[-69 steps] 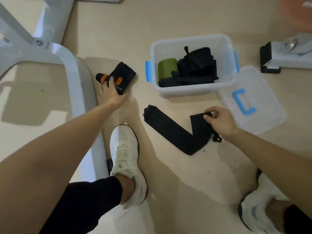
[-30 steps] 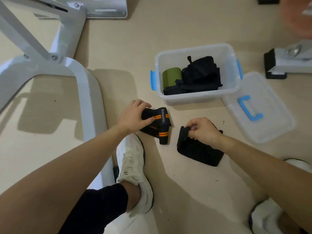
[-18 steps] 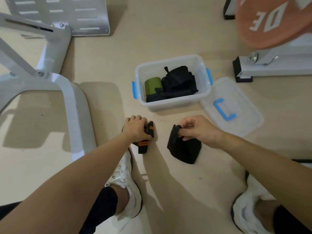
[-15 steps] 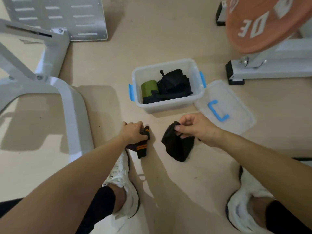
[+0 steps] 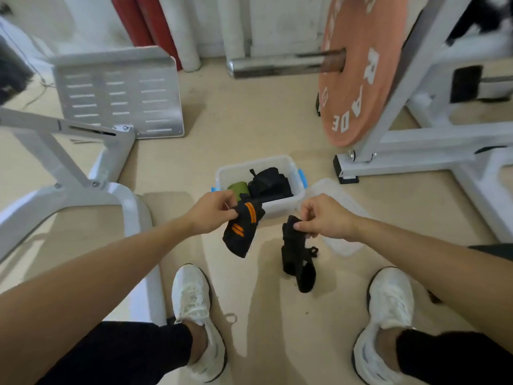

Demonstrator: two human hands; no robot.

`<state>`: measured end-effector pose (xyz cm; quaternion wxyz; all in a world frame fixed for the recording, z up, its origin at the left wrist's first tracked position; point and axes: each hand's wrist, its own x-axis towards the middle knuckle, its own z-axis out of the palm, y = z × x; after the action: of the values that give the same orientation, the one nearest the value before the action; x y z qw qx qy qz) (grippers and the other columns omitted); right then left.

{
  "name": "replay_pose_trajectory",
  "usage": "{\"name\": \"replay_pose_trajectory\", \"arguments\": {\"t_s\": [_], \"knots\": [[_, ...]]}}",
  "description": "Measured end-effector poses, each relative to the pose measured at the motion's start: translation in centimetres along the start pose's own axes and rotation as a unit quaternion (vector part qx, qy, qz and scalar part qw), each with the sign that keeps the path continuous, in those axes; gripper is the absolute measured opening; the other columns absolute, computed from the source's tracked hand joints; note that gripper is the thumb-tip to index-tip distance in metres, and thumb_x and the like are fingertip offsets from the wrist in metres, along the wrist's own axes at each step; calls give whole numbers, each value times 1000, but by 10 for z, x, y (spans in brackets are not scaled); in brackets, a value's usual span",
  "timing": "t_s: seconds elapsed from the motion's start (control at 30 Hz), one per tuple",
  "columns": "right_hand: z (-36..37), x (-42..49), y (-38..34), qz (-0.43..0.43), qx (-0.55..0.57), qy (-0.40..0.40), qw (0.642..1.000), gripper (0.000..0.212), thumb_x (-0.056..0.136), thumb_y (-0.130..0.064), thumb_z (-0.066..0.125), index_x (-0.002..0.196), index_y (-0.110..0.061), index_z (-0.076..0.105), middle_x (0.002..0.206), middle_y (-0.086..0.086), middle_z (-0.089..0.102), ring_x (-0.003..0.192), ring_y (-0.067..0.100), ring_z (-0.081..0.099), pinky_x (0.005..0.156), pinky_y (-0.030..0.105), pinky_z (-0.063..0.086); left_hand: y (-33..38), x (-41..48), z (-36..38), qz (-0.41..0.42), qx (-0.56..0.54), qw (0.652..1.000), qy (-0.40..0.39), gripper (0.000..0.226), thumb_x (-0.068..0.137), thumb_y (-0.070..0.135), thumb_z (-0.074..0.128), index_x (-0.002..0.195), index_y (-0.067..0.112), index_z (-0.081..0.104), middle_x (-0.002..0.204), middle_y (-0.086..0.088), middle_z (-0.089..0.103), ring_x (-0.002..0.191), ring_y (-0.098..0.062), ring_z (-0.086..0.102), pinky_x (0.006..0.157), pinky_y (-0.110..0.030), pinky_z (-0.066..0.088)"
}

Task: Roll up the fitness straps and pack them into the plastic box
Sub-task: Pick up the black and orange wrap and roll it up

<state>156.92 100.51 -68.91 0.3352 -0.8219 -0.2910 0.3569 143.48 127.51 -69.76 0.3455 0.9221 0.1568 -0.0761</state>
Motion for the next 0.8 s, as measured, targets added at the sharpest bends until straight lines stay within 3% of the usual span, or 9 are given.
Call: {"name": "replay_pose_trajectory", "arguments": {"t_s": [0.1,0.17,0.37,0.47,0.5,0.57,0.67,0.8], "knots": [[-24,-23,-35,-56,-73,22,996,22,83,-11,80,73,-9,61,63,7,68,54,8,64,59,28,52,45,-30,-41,60,5,998,35,16,87,16,73,79,24,62,82,4,71,77,-15,67,72,-36,57],[-39,-40,-62,-93,-80,16,992,13,83,-11,81,84,-11,67,68,12,71,59,11,64,64,33,55,72,-52,-63,92,8,993,68,14,87,13,75,80,22,66,80,6,72,73,-12,67,68,-31,56],[-61,-96,-128,-163,45,-24,985,34,86,-9,78,117,-15,66,72,20,67,63,16,63,62,20,53,135,-100,-97,173,21,966,191,22,81,7,77,77,27,69,72,22,69,63,-6,64,59,-10,44],[-61,-104,-137,-169,131,-4,977,24,85,-6,78,107,-12,70,69,12,64,60,15,60,59,25,50,157,-106,-105,225,53,944,235,2,80,27,71,82,26,71,72,17,69,66,-7,65,59,-16,48],[-61,-105,-138,-170,157,8,973,18,84,-6,79,100,-11,71,69,11,65,60,16,60,59,27,49,161,-105,-107,238,64,938,242,8,80,31,68,83,25,72,73,17,69,67,-7,65,60,-19,50],[-63,-104,-139,-171,187,28,967,11,83,-6,79,90,-10,71,71,9,66,61,18,59,59,27,47,165,-101,-108,243,61,940,232,5,83,22,72,87,26,72,79,16,71,72,-8,65,62,-20,52],[-70,-103,-139,-178,210,53,960,10,84,-4,78,83,-8,69,72,12,66,62,19,58,57,24,48,166,-96,-108,219,-25,958,183,23,88,2,73,97,24,75,92,13,74,80,-10,67,66,-13,50],[-77,-100,-131,-171,256,77,948,17,86,-6,75,90,6,64,76,18,65,67,25,57,59,26,49,169,-95,-98,158,-182,958,153,31,89,4,73,113,23,70,102,3,71,86,-17,69,71,-18,54]]}}
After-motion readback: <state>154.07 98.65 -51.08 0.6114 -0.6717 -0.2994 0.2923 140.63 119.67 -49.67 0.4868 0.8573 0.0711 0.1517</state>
